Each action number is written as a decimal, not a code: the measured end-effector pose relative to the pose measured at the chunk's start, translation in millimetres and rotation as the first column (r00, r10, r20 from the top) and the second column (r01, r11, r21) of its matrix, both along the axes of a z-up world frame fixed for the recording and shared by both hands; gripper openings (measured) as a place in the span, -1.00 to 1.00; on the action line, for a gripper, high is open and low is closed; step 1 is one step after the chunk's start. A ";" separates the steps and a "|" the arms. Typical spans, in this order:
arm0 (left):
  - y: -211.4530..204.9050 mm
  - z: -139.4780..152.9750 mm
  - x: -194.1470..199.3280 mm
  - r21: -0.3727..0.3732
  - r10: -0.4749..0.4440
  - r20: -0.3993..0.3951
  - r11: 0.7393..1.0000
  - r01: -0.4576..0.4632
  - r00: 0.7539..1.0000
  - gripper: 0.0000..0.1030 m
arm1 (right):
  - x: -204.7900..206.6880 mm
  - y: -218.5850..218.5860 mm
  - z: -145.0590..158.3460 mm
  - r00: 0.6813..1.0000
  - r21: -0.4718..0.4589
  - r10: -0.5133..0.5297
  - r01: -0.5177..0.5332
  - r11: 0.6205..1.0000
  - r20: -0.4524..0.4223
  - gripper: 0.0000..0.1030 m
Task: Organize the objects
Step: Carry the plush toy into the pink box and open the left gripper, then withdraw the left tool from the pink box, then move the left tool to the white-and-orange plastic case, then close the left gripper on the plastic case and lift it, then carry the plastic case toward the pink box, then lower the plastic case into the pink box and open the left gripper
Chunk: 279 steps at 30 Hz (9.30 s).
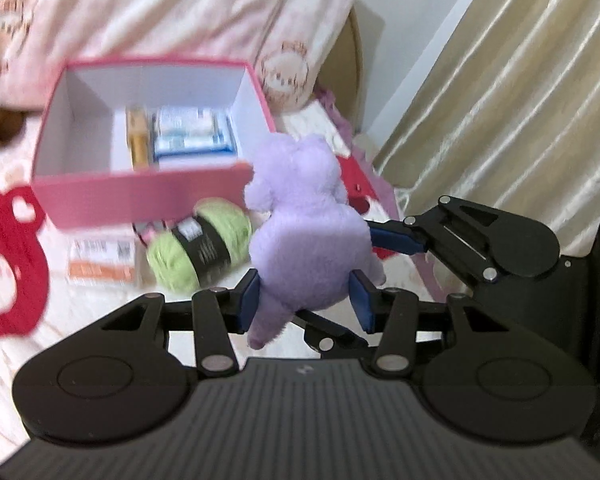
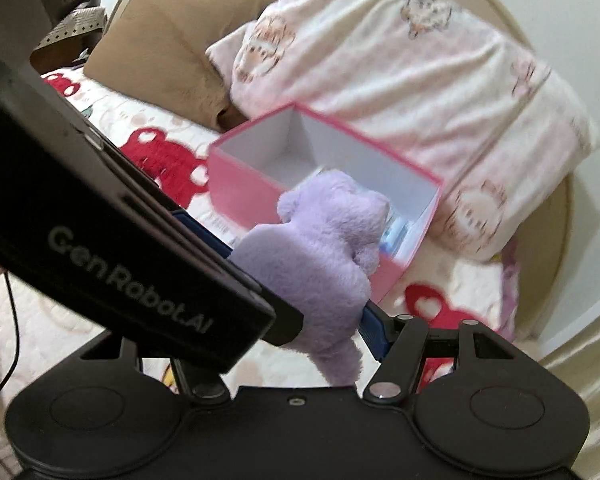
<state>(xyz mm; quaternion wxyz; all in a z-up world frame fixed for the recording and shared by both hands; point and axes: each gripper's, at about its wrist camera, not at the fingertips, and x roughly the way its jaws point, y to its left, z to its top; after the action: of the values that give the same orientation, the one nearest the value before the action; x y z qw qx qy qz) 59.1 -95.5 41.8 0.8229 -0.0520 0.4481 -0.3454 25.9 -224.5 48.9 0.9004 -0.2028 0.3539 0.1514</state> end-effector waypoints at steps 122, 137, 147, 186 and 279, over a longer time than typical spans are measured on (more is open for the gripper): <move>144.0 -168.7 116.2 0.017 0.279 -0.053 0.960 -0.278 0.959 -0.09 | 77.7 98.6 -165.3 0.964 0.262 -0.118 0.180 0.948 -0.237 0.48; 138.3 -189.8 133.7 -0.062 0.253 -0.141 0.963 -0.264 0.957 -0.21 | 78.7 121.4 -176.6 0.985 0.136 -0.064 0.086 0.987 -0.158 0.43; 144.8 -187.1 104.1 0.026 0.247 -0.336 0.967 -0.253 0.909 -0.19 | 59.9 111.6 -158.8 0.960 0.237 0.009 0.060 0.970 -0.281 0.44; 147.5 -199.1 109.3 -0.059 0.244 -0.279 0.961 -0.270 0.929 -0.03 | 62.5 114.5 -182.4 0.978 0.243 0.008 0.044 0.969 -0.207 0.77; 31.3 -9.9 195.3 0.278 0.249 0.050 0.927 -0.253 0.967 0.02 | 200.8 -6.7 -39.9 0.954 0.377 0.082 0.035 0.926 -0.290 0.42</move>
<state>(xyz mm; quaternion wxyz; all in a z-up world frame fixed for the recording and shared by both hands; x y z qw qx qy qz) 254.4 -64.2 31.8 0.8624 0.0114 0.4766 -0.1701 226.7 -231.3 8.9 0.8564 -0.0046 0.4482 0.2564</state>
